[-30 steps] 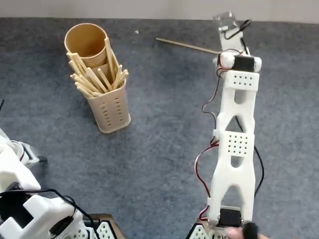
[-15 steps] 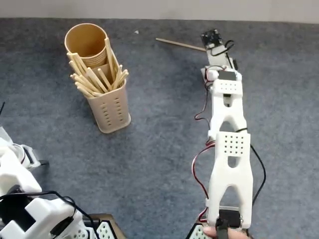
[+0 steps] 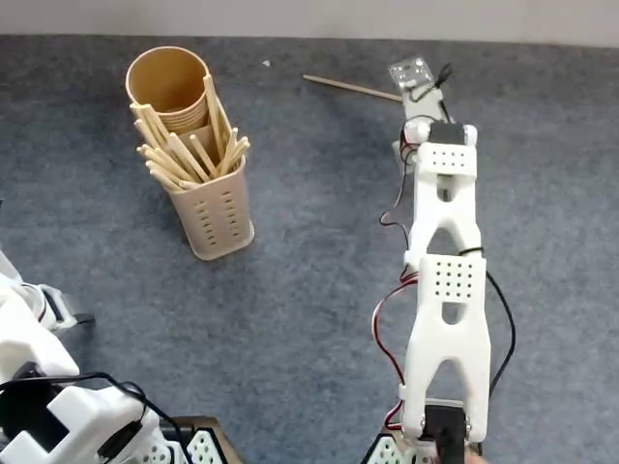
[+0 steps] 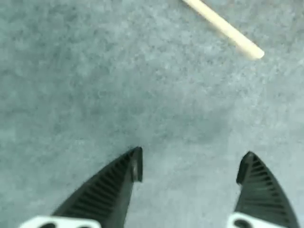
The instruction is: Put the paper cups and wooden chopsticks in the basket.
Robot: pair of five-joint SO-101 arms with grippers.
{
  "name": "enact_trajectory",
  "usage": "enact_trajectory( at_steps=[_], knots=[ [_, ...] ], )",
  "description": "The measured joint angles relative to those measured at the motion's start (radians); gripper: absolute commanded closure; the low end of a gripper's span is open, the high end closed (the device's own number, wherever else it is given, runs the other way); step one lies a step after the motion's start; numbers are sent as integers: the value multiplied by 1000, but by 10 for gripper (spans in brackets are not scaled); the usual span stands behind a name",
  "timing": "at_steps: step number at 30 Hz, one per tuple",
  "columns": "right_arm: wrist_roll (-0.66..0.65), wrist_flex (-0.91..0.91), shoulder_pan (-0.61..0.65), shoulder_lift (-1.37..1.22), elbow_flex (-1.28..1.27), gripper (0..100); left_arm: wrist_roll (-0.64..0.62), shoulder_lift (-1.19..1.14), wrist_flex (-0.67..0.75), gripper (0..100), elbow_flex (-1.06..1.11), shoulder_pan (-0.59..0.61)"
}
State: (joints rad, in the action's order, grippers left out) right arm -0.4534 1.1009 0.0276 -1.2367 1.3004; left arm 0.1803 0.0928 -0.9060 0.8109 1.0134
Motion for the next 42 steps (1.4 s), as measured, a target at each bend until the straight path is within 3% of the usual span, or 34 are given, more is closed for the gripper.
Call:
enact_trajectory(
  at_steps=[8, 10, 14, 23, 27, 30, 34, 38, 42],
  knots=[
    [0, -548, -2, -157, 2, 684, 0, 0, 0, 726, 0, 0],
    [-20, -615, 0, -204, 2, 685, 9, 0, 0, 726, 0, 0],
    [-78, -591, 5, -235, 2, 685, 71, 6, 0, 726, 18, 32],
    [-89, -213, 11, -132, -15, 685, 92, 8, -2, 726, 28, 87],
    [-55, -167, -5, -130, 41, 685, 92, 8, -2, 726, 28, 87],
    [31, -261, -21, -138, 127, 685, 92, 8, -2, 726, 29, 87],
    [71, -549, -44, -135, 130, 687, 92, 8, -2, 726, 29, 87],
    [-114, -715, -25, -135, -52, 783, 92, 8, -2, 726, 29, 91],
    [-222, -744, -28, -152, -181, 773, 92, 8, -2, 726, 29, 106]
  ],
)
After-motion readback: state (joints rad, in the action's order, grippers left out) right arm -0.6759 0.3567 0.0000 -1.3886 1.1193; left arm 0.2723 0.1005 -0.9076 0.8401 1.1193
